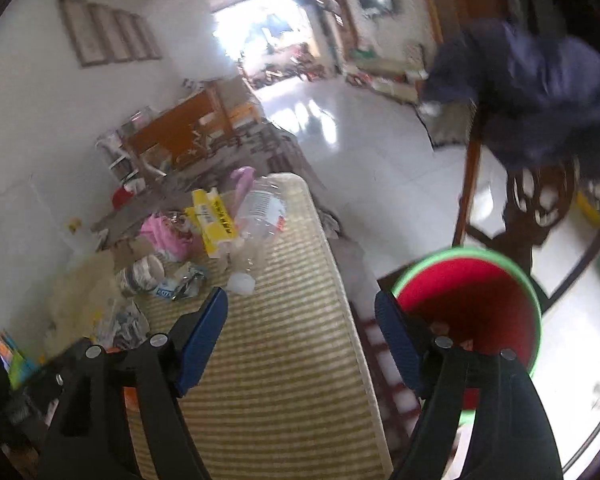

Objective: Collect trash
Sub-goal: 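Grasp the brown chocolate-bar wrapper with the left tool, then grasp the white milk carton with the right tool while the left tool holds the brown wrapper, then carry the milk carton to the red bucket with the right tool while the left holds the wrapper, then open both tools over the red bucket to drop the carton and wrapper, then grasp the yellow iced-tea carton with the left tool, then grasp the orange plastic bag with the right tool while the left tool holds the tea carton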

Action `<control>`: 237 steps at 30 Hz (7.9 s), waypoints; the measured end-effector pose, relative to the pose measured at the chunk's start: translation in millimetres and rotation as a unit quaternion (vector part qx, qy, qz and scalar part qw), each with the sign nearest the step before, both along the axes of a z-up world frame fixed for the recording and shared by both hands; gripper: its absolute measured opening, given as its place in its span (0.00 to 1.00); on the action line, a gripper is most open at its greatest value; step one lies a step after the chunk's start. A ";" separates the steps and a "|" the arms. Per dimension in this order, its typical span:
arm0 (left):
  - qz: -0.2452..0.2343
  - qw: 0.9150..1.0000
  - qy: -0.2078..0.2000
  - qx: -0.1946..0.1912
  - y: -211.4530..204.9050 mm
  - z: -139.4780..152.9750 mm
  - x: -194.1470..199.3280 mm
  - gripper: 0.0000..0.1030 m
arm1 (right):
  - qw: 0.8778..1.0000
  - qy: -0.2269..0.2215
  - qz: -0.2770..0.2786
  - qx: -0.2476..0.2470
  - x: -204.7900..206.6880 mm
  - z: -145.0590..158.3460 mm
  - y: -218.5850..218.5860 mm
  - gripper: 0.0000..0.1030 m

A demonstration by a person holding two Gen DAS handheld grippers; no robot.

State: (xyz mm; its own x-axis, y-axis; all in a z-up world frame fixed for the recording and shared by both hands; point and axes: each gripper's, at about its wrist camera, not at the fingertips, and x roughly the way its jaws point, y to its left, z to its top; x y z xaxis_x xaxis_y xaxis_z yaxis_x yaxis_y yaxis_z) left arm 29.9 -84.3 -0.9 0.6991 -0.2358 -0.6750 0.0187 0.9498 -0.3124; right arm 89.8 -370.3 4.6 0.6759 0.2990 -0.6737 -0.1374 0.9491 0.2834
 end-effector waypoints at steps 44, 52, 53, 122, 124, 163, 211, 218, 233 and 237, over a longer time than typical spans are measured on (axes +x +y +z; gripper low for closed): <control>0.115 0.980 0.091 -0.136 126.3 -72.3 -34.7 0.22 | 0.950 0.197 0.233 -0.072 73.9 -50.7 332.3 0.45; 0.110 0.978 0.094 -0.150 125.7 -73.4 -35.3 0.22 | 0.944 0.211 0.234 -0.092 74.4 -70.4 356.1 0.45; 0.110 0.978 0.096 -0.151 125.2 -73.8 -35.0 0.22 | 0.943 0.210 0.239 -0.097 72.9 -71.3 360.3 0.50; 0.089 0.990 0.050 -0.101 106.8 -66.3 -29.3 0.22 | 0.999 -0.011 0.041 0.008 -1.4 10.2 55.7 0.40; 0.084 0.991 0.039 -0.099 102.5 -56.7 -32.2 0.22 | 1.000 -0.003 0.029 0.011 -2.9 8.4 43.2 0.40; -0.256 0.956 0.057 -0.128 -222.5 -8.8 87.2 0.42 | 0.967 0.028 -0.205 0.149 -35.9 -26.5 -188.8 0.43; 0.150 0.974 0.157 0.064 144.4 -80.1 45.1 0.57 | 0.998 0.049 -0.040 0.008 -11.7 -15.8 -13.4 0.72; 0.177 0.980 0.094 -0.004 144.0 -54.7 -1.8 0.56 | 0.998 0.051 -0.031 0.004 -9.6 -16.8 -11.3 0.72; 0.189 0.977 0.091 -0.040 141.1 -70.2 -28.3 0.56 | 0.983 0.133 0.104 0.079 0.1 -49.8 81.7 0.78; 0.182 0.977 0.096 -0.047 139.5 -74.4 -25.5 0.56 | 0.973 0.140 0.171 0.070 -2.2 -54.7 133.2 0.79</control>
